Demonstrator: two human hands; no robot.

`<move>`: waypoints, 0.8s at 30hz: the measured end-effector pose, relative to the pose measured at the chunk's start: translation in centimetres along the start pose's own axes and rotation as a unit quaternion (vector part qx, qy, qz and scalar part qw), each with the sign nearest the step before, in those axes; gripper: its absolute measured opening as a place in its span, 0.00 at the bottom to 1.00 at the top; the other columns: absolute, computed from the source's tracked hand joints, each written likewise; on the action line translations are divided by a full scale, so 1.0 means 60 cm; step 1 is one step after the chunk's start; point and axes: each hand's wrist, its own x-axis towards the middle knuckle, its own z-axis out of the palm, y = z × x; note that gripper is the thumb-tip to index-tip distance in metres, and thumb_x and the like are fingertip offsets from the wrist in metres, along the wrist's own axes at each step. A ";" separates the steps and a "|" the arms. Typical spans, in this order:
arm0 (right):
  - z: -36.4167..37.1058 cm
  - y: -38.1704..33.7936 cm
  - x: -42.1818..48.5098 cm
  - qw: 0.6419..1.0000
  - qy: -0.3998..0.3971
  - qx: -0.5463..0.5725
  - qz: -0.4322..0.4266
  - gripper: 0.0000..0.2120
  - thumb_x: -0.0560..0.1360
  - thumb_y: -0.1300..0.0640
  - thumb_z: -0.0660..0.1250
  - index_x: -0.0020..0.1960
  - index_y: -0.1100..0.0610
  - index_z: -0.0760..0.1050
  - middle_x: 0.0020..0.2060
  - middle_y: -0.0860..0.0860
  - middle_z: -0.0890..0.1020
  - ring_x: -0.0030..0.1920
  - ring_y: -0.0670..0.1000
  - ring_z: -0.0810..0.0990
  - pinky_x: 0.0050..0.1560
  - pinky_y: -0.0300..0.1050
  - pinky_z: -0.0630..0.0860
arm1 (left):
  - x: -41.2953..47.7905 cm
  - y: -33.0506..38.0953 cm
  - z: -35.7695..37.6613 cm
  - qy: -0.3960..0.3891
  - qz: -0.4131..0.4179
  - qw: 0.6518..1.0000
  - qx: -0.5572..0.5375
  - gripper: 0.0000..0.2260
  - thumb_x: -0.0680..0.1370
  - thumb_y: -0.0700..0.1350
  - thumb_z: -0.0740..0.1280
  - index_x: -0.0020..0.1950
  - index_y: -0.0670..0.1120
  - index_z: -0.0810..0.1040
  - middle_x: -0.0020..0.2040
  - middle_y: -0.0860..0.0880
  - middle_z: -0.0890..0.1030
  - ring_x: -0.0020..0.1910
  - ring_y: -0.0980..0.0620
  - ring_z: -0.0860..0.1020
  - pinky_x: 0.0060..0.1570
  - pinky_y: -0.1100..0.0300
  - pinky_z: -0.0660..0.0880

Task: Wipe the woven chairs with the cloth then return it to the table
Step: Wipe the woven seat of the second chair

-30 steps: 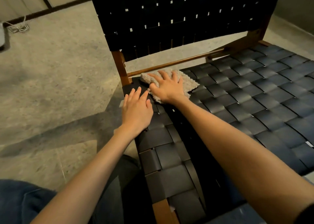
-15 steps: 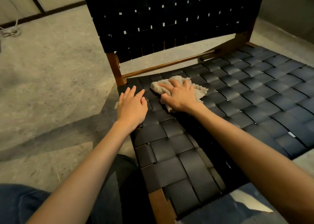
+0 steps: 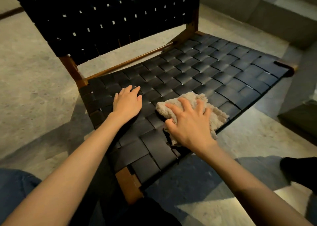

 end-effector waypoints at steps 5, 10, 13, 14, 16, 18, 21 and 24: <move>0.016 0.008 0.037 0.999 -0.011 0.031 0.031 0.26 0.75 0.40 0.50 0.74 0.38 0.55 0.76 0.51 0.54 0.74 0.68 0.43 0.67 0.72 0.36 | 0.006 -0.001 0.004 -0.017 0.003 1.000 0.021 0.21 0.83 0.52 0.51 0.77 0.51 0.58 0.77 0.45 0.57 0.76 0.44 0.54 0.73 0.45 0.51; 0.045 -0.004 0.132 0.999 -0.023 0.030 -0.012 0.27 0.75 0.37 0.47 0.74 0.37 0.53 0.77 0.51 0.54 0.74 0.70 0.43 0.67 0.73 0.36 | 0.008 -0.012 0.011 -0.010 -0.006 1.000 0.018 0.22 0.83 0.53 0.49 0.77 0.51 0.57 0.77 0.46 0.55 0.76 0.45 0.52 0.74 0.49 0.48; 0.064 -0.026 0.208 0.998 -0.034 0.037 -0.036 0.27 0.76 0.37 0.46 0.74 0.37 0.52 0.77 0.51 0.53 0.74 0.70 0.42 0.67 0.73 0.36 | 0.010 -0.021 0.013 -0.005 -0.006 1.000 0.017 0.22 0.83 0.53 0.49 0.77 0.51 0.57 0.77 0.46 0.55 0.76 0.45 0.51 0.74 0.49 0.48; 0.071 -0.033 0.234 0.998 -0.037 0.039 -0.045 0.27 0.76 0.37 0.46 0.75 0.37 0.52 0.77 0.51 0.53 0.74 0.70 0.42 0.67 0.73 0.36 | 0.011 -0.025 0.013 -0.003 -0.005 1.000 0.017 0.22 0.83 0.53 0.49 0.77 0.51 0.56 0.78 0.46 0.55 0.77 0.45 0.51 0.74 0.50 0.48; 0.083 -0.050 0.281 0.997 -0.043 0.043 -0.058 0.27 0.77 0.38 0.47 0.75 0.38 0.51 0.77 0.50 0.52 0.74 0.69 0.42 0.68 0.72 0.37 | 0.015 -0.037 0.013 0.000 -0.003 1.000 0.021 0.22 0.83 0.53 0.49 0.77 0.52 0.56 0.78 0.46 0.54 0.77 0.45 0.50 0.74 0.50 0.47; 0.095 -0.067 0.322 0.995 -0.046 0.049 -0.067 0.27 0.77 0.38 0.47 0.76 0.38 0.51 0.77 0.50 0.52 0.74 0.69 0.41 0.69 0.72 0.38 | 0.022 -0.048 0.013 -0.001 -0.007 1.000 0.021 0.22 0.83 0.54 0.48 0.77 0.52 0.56 0.78 0.47 0.54 0.77 0.46 0.49 0.74 0.50 0.46; 0.109 -0.088 0.373 0.993 -0.039 0.058 -0.095 0.27 0.78 0.39 0.48 0.76 0.38 0.52 0.77 0.50 0.52 0.74 0.68 0.42 0.69 0.71 0.39 | 0.034 -0.054 0.019 0.001 -0.004 1.000 0.021 0.22 0.83 0.54 0.48 0.77 0.52 0.55 0.78 0.47 0.52 0.77 0.47 0.48 0.74 0.50 0.44; 0.117 -0.100 0.414 0.992 -0.023 0.057 -0.114 0.26 0.77 0.39 0.49 0.75 0.39 0.55 0.77 0.49 0.54 0.75 0.67 0.44 0.71 0.70 0.41 | 0.041 -0.053 0.027 0.006 -0.001 0.999 0.032 0.22 0.83 0.54 0.47 0.78 0.53 0.53 0.78 0.47 0.51 0.77 0.46 0.46 0.74 0.49 0.42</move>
